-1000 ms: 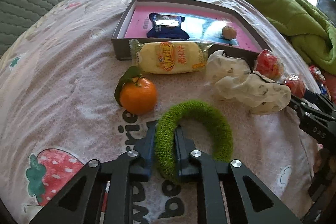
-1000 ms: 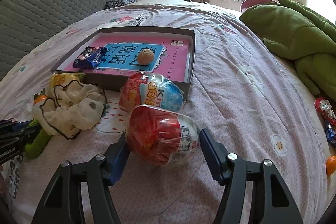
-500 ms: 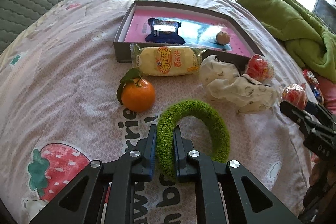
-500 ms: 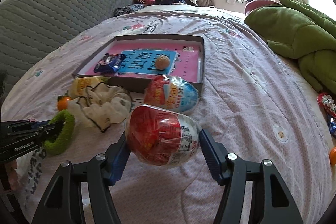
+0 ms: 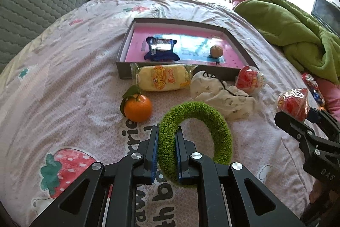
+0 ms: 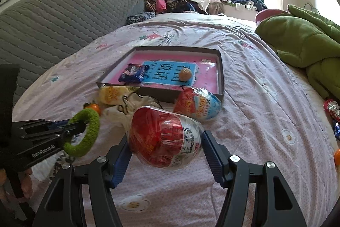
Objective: Organize objects
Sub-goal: 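Grasp the green fuzzy ring with the left tool while the right tool grasps the red egg, then lift and carry the green ring and red egg over the box with both tools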
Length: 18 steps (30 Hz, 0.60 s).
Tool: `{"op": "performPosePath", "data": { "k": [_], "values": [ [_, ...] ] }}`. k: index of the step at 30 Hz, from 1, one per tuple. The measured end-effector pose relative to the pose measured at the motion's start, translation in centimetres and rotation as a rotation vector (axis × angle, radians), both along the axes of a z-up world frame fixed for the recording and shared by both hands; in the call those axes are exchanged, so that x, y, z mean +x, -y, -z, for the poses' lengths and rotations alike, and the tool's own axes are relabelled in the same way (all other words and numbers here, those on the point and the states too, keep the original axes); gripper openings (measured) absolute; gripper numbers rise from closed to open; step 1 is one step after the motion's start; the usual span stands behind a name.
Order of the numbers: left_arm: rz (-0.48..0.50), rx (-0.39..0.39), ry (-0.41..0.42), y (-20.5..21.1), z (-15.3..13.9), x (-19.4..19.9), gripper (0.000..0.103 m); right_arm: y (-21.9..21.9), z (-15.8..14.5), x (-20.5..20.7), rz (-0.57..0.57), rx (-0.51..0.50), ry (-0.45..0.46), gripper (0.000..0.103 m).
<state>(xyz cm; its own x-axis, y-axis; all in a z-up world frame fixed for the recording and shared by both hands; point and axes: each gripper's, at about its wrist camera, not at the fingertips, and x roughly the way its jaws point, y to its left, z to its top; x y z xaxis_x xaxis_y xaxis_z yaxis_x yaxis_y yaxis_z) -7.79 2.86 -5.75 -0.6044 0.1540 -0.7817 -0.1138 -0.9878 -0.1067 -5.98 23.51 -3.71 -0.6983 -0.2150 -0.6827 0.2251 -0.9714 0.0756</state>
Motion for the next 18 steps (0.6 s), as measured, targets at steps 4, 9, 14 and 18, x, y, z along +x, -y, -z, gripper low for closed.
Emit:
{"op": "performPosePath", "data": {
  "k": [4, 9, 14, 18],
  "values": [
    [-0.006, -0.001, -0.018, 0.0, -0.8, 0.4, 0.014, 0.5, -0.8, 0.4, -0.007, -0.005, -0.017, 0.064],
    [-0.010, -0.006, -0.044, -0.1, -1.8, 0.8, 0.014, 1.0, -1.6, 0.8, -0.016, -0.011, -0.035, 0.064],
    [-0.017, -0.013, -0.064, -0.3, -2.6, 1.0, 0.014, 1.1, -2.1, 1.0, -0.012, -0.020, -0.049, 0.065],
    [-0.017, -0.014, -0.074, -0.4, -3.0, 0.9, 0.014, 1.2, -2.4, 0.9, -0.010, -0.023, -0.056, 0.064]
  ]
}}
